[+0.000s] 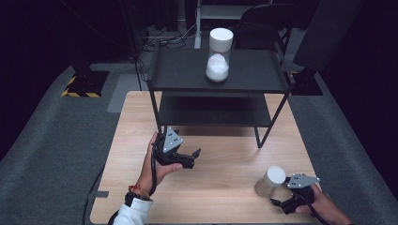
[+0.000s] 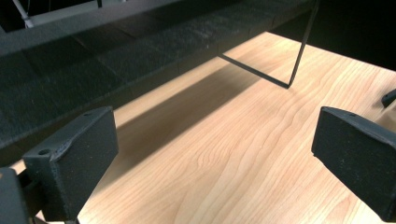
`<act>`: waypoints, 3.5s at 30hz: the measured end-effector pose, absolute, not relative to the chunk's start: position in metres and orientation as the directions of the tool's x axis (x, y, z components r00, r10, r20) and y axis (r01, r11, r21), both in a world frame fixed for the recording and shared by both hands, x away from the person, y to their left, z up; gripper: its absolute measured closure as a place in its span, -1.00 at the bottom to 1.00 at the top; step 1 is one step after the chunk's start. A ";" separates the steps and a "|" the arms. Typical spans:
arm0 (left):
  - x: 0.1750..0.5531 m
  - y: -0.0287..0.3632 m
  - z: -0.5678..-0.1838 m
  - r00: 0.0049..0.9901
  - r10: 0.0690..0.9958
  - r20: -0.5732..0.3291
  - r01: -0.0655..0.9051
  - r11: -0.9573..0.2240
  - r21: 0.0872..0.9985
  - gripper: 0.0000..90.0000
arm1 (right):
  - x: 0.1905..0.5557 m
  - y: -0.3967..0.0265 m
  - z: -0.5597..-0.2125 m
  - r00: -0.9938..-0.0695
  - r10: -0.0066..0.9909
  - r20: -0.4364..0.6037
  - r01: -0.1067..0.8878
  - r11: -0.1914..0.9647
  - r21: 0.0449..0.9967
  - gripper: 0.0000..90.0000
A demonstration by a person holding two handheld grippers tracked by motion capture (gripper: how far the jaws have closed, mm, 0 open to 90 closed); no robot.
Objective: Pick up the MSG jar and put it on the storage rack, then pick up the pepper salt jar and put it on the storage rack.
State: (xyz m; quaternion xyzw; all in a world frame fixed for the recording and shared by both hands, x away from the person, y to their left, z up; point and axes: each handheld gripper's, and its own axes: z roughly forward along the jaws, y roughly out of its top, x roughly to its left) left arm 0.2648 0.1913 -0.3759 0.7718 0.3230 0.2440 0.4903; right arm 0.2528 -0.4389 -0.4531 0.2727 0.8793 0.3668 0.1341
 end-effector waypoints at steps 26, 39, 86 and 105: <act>0.270 0.203 -0.427 0.691 0.723 0.027 0.377 -0.392 0.839 -0.98 | 0.253 -0.439 -0.453 -0.815 0.578 -0.036 0.381 0.582 0.718 -1.00; 0.282 0.203 -0.444 0.683 0.730 -0.020 0.459 -0.408 0.789 -0.97 | 0.253 -0.439 -0.453 -0.816 0.577 -0.036 0.380 0.583 0.718 -1.00; 0.298 0.199 -0.455 0.696 0.718 0.008 0.507 -0.499 0.703 -0.99 | 0.254 -0.440 -0.453 -0.819 0.572 -0.035 0.378 0.585 0.718 -1.00; 0.297 0.198 -0.455 0.690 0.723 0.009 0.511 -0.496 0.702 -0.99 | 0.254 -0.439 -0.453 -0.818 0.574 -0.036 0.379 0.584 0.718 -1.00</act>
